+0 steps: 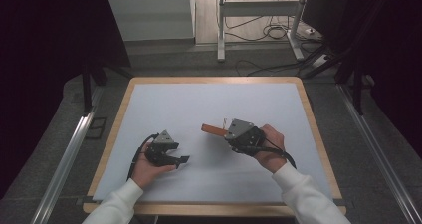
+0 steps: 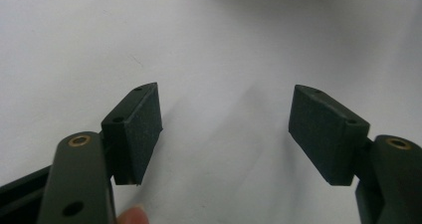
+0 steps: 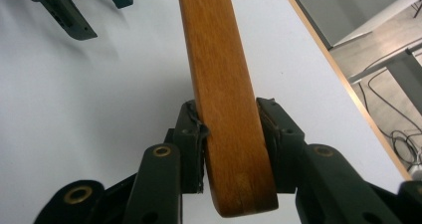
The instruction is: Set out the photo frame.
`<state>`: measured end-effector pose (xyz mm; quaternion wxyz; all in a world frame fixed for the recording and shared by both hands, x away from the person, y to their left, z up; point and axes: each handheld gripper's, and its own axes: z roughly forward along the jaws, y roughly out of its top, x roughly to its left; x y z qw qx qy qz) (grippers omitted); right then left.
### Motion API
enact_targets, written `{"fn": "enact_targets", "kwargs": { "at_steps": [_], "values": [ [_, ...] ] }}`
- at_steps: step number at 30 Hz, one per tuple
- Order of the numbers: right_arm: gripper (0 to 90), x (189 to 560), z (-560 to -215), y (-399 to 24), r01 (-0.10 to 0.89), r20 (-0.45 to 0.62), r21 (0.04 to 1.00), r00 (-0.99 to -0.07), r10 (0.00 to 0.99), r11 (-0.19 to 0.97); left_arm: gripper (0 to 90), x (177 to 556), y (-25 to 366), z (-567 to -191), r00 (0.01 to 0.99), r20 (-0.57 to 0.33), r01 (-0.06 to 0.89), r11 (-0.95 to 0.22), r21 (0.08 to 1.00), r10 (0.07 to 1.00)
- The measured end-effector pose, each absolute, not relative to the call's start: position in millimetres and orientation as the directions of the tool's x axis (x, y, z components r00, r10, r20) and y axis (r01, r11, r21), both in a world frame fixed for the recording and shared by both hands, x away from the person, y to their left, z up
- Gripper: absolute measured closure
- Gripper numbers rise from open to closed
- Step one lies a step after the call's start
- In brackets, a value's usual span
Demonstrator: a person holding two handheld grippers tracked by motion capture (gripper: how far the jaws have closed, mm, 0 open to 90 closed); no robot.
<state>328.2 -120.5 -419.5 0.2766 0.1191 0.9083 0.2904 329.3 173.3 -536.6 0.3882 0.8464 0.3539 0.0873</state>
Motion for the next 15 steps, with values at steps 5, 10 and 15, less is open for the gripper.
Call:
{"fn": "enact_targets", "kwargs": {
  "at_steps": [5,10,15],
  "values": [
    [66.5,331,-417,-113,0.02,-0.455,0.56,-0.828,0.328,0.828,28.8,330,174,-537,0.733,-0.128,0.533,-0.447,0.718,0.668],
    [68.5,333,-412,-109,0.014,-0.441,0.572,-0.838,0.322,0.82,28.8,330,175,-537,0.729,-0.13,0.535,-0.442,0.72,0.671],
    [69.0,332,-404,-113,0.043,-0.38,0.603,-0.863,0.334,0.796,28.8,330,175,-537,0.728,-0.133,0.539,-0.441,0.718,0.673]
  ]
}}
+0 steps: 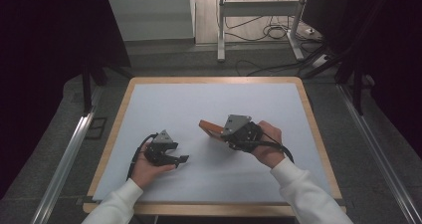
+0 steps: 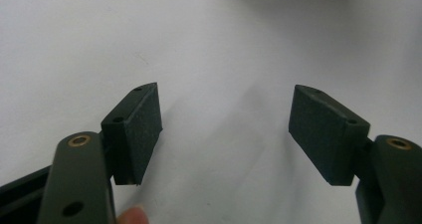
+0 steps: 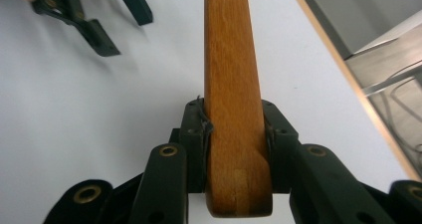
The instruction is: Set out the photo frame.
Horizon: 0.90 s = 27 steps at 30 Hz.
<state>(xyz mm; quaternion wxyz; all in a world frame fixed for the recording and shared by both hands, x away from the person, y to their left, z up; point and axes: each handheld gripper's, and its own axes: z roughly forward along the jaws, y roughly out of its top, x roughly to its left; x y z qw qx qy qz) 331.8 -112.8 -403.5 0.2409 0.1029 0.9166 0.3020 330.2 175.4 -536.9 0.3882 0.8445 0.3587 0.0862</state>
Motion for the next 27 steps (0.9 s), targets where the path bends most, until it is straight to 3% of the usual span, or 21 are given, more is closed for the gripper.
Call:
{"fn": "enact_targets", "kwargs": {
  "at_steps": [10,27],
  "values": [
    [69.0,313,-393,-126,0.048,-0.283,0.634,-0.915,0.289,0.772,28.7,330,173,-538,0.73,-0.13,0.537,-0.446,0.716,0.671],
    [64.4,349,-396,-143,0.133,-0.265,0.671,-0.876,0.403,0.729,28.2,330,172,-539,0.742,-0.138,0.535,-0.456,0.711,0.656]
  ]
}}
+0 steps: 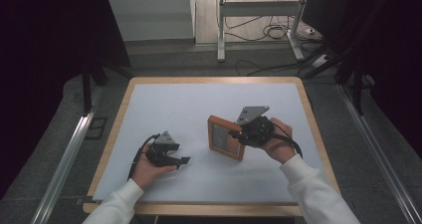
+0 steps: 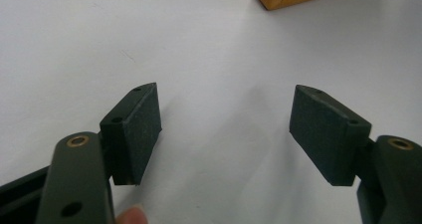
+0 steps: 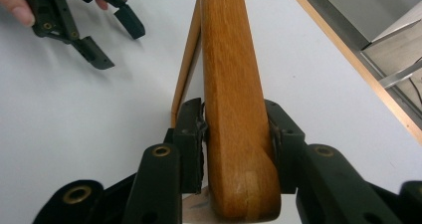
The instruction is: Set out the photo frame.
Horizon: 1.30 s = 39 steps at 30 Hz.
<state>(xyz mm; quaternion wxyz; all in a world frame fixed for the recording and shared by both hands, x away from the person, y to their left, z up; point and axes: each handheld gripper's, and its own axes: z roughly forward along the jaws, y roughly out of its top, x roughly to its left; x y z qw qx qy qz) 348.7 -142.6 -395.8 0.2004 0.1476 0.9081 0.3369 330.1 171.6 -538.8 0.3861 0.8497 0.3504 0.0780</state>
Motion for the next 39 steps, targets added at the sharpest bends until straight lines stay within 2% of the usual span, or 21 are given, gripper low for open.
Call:
{"fn": "enact_targets", "kwargs": {
  "at_steps": [11,24,29,35,39],
  "values": [
    [55.4,371,-400,-146,0.174,-0.271,0.667,-0.849,0.453,0.724,27.9,330,172,-539,0.742,-0.142,0.537,-0.455,0.71,0.655],
    [42.9,400,-411,-151,0.273,-0.218,0.677,-0.813,0.539,0.684,27.9,330,171,-540,0.743,-0.143,0.536,-0.454,0.712,0.654],
    [40.4,405,-414,-149,0.279,-0.217,0.683,-0.805,0.553,0.674,27.9,331,172,-540,0.744,-0.142,0.536,-0.455,0.711,0.653],
    [32.1,404,-415,-145,0.283,-0.233,0.687,-0.786,0.572,0.669,27.9,330,172,-540,0.744,-0.14,0.534,-0.457,0.711,0.653],
    [26.1,404,-413,-149,0.305,-0.195,0.722,-0.771,0.607,0.621,27.9,330,172,-540,0.745,-0.139,0.533,-0.458,0.711,0.653]
  ]
}}
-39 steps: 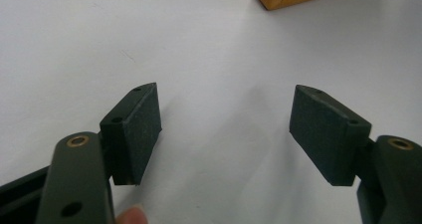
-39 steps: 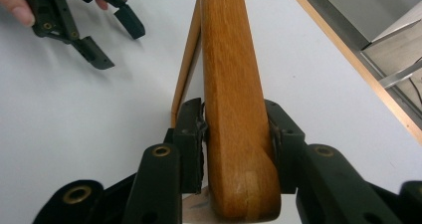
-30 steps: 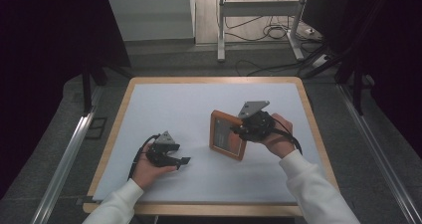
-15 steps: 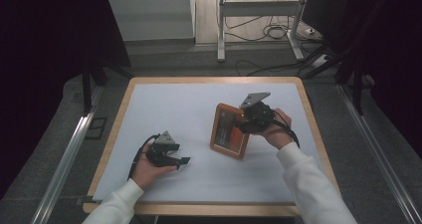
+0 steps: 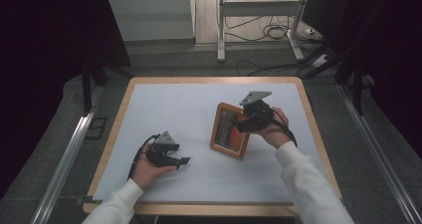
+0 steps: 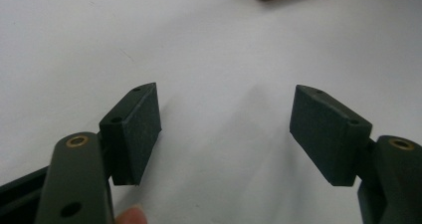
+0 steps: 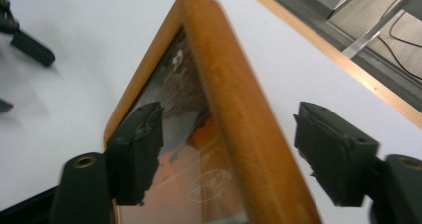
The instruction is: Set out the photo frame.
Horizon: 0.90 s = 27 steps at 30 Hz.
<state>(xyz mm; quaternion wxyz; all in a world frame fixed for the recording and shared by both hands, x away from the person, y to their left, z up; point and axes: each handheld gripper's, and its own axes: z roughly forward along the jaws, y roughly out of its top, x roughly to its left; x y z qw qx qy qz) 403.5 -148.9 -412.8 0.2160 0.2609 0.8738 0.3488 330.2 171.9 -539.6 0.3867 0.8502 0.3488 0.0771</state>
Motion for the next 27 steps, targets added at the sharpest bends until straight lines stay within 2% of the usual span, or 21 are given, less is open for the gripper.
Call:
{"fn": "enact_targets", "kwargs": {
  "at_steps": [6,13,21,27],
  "values": [
    [19.1,397,-408,-162,0.336,-0.149,0.771,-0.731,0.666,0.541,27.9,330,172,-539,0.744,-0.138,0.534,-0.457,0.712,0.654],
    [17.9,377,-410,-187,0.342,-0.103,0.817,-0.706,0.701,0.464,27.9,330,172,-540,0.744,-0.137,0.533,-0.457,0.712,0.654],
    [22.7,347,-425,-210,0.353,-0.044,0.849,-0.694,0.718,0.393,27.9,330,172,-538,0.742,-0.136,0.531,-0.451,0.717,0.657],
    [26.3,330,-445,-217,0.377,-0.011,0.842,-0.703,0.711,0.386,27.8,329,172,-538,0.744,-0.134,0.528,-0.453,0.718,0.655]
  ]
}}
